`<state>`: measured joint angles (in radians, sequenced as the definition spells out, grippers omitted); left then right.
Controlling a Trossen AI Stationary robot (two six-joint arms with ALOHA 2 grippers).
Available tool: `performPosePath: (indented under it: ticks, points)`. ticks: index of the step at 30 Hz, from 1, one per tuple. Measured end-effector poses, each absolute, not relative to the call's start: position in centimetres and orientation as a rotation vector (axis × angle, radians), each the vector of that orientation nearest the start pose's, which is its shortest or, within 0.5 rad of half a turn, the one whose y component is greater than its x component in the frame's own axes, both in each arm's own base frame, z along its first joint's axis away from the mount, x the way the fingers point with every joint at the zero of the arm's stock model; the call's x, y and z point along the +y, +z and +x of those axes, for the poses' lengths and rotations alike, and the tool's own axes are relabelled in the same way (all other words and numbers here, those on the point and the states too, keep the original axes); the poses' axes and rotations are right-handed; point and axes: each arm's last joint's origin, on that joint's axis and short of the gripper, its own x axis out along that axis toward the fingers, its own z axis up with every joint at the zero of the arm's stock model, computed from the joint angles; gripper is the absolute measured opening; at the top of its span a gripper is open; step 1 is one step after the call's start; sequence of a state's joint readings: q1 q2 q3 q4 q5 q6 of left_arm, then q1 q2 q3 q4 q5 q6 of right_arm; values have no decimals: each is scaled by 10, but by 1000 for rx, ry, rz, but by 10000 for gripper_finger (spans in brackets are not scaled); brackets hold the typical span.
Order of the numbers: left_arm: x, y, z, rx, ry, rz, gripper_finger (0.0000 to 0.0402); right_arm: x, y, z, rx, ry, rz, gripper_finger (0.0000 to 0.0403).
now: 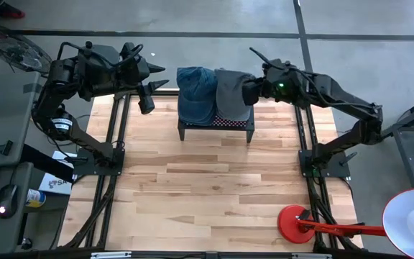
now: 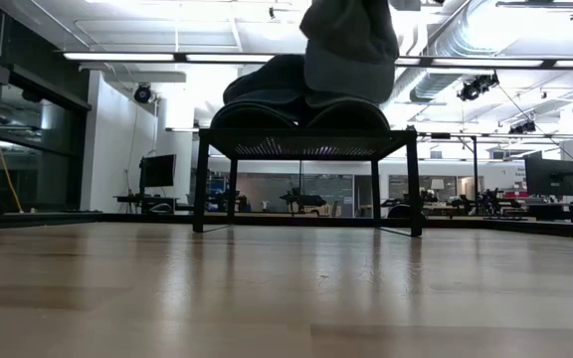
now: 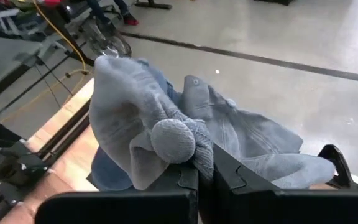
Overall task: Pick & Place hat
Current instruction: Stack the gray cap on the gray cap on the shelf
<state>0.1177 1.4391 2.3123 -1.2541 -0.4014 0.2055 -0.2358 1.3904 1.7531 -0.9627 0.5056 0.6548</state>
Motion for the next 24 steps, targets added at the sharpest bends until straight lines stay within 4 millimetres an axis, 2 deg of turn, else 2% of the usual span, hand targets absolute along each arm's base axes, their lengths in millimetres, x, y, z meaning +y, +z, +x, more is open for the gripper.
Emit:
performPosePath:
  ticks: [5,10,24]
  points:
    - [33,557,182,436,474,289,156,-83,443,259,392,-895,537,0]
    - [33,560,180,420,471,327,156,-94,438,262,403,-936,552,0]
    - [32,562,174,407,471,349,156,-126,436,254,422,-1005,497,0]
